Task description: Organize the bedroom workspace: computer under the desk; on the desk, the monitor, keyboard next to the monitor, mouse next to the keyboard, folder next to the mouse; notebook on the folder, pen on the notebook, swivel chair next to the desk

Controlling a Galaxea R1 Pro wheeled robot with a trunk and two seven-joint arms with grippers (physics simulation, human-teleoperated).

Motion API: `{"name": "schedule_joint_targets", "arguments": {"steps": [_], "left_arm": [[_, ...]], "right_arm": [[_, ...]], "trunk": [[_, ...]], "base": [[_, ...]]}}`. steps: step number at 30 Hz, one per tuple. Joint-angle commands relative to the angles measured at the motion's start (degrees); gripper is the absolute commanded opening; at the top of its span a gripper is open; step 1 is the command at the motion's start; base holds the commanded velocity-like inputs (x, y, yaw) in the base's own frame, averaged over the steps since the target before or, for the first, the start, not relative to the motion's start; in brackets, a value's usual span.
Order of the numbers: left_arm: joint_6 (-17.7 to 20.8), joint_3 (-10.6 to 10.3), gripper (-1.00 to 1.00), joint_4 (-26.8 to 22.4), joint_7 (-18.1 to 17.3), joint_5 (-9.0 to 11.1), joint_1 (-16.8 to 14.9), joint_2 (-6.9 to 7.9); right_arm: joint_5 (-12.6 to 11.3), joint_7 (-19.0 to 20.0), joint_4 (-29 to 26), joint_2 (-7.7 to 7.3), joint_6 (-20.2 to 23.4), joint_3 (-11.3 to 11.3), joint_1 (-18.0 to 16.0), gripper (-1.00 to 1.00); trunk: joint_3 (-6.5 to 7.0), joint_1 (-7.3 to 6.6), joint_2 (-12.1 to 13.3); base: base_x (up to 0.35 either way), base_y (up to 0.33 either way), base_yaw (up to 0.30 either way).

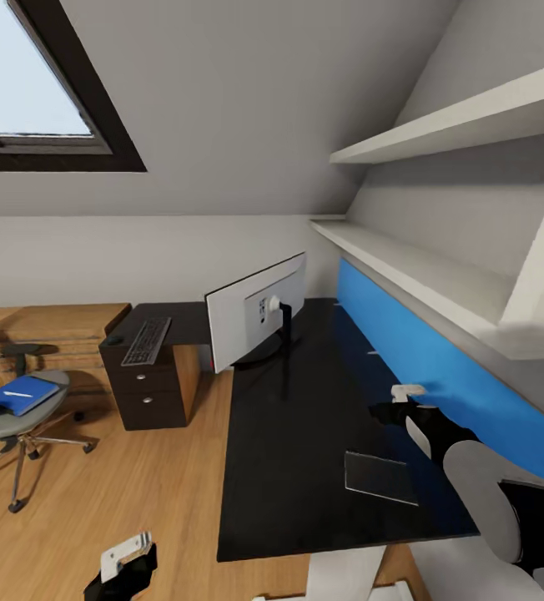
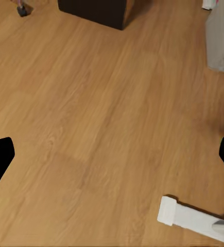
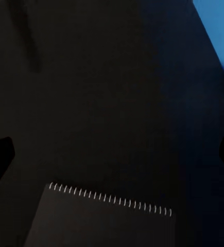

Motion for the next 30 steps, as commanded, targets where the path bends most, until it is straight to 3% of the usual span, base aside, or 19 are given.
{"name": "schedule_joint_targets", "arguments": {"steps": [1, 2, 3, 6, 8, 11, 12, 13, 14, 21, 30], "left_arm": [[2.34, -0.41, 1.0, -2.75, 0.45, 1.35, -0.08, 0.98], [5.2, -0.41, 1.0, -5.42, 0.53, 2.17, -0.08, 1.79], [10.92, -0.3, 1.0, -10.54, 0.68, 4.25, -0.08, 3.19], [18.38, 0.81, 1.0, -17.34, 0.81, 8.11, -0.08, 4.69], [22.16, 2.69, 1.0, -21.26, 0.86, 10.6, -0.08, 5.3], [26.34, 6.72, 1.0, -26.33, 0.9, 13.3, -0.08, 5.79], [28.5, 9.36, 1.0, -29.29, 0.92, 14.4, -0.08, 5.93], [29.48, 10.46, 1.0, -30.64, 0.92, 14.82, -0.08, 5.99], [33.4, 13.8, 1.0, -36.76, 0.79, 16.0, -0.08, 6.23], [35.48, 16.29, 1.0, -40.39, 0.73, 16.39, -0.08, 6.35], [35.52, 18.82, 1.0, -36.44, 0.85, 15.93, -0.08, 6.74]], "right_arm": [[0.59, 0.31, -0.12, 0.03, 0.37, -0.49, -0.02, 1.0], [0.58, 0.3, -0.12, 0.04, 0.47, -0.49, -0.02, 1.0], [0.57, 0.29, -0.12, 0.06, 0.9, -0.5, -0.02, 1.0], [0.56, 0.31, -0.12, 0.07, 2.15, -0.5, -0.02, 1.0], [0.51, 0.33, -0.15, 0.07, 3.16, -0.55, -0.02, 1.0], [0.08, 0.32, -0.22, 0.05, 4.5, -0.93, -0.02, 1.0], [-0.5, 0.31, -0.28, 0.06, 5.22, -1.28, -0.02, 1.0], [-0.82, 0.3, -0.32, 0.06, 5.53, -1.41, -0.02, 1.0], [-1.81, 0.27, -0.42, 0.11, 6.86, -1.74, -0.02, 1.0], [-2.31, 0.24, -1.8, 0.15, 8.93, -1.9, -0.02, 1.0], [-2.5, 0.36, -6.89, 0.09, 12.74, -2.09, -0.02, 1.0]], "trunk": [[-0.12, 0.07, -0.11], [-0.12, 0.07, -0.11], [-0.12, 0.07, -0.11], [-0.12, 0.07, -0.11], [-0.12, 0.07, -0.11], [-0.12, 0.07, -0.11], [-0.12, 0.07, -0.11], [-0.12, 0.07, -0.11], [-0.12, 0.07, -0.11], [-0.3, 0.29, -0.51], [-1.91, 2.26, -4.12]], "base": [[0.304, 0.0, 0.0], [0.278, 0.0, 0.0], [0.198, 0.0, 0.0], [0.129, 0.0, 0.0], [0.073, 0.0, 0.0], [0.04, 0.0, 0.0], [0.021, 0.0, 0.0], [0.017, 0.0, 0.0], [0.006, 0.0, 0.0], [0.002, 0.0, 0.0], [0.0, 0.0, 0.0]]}}
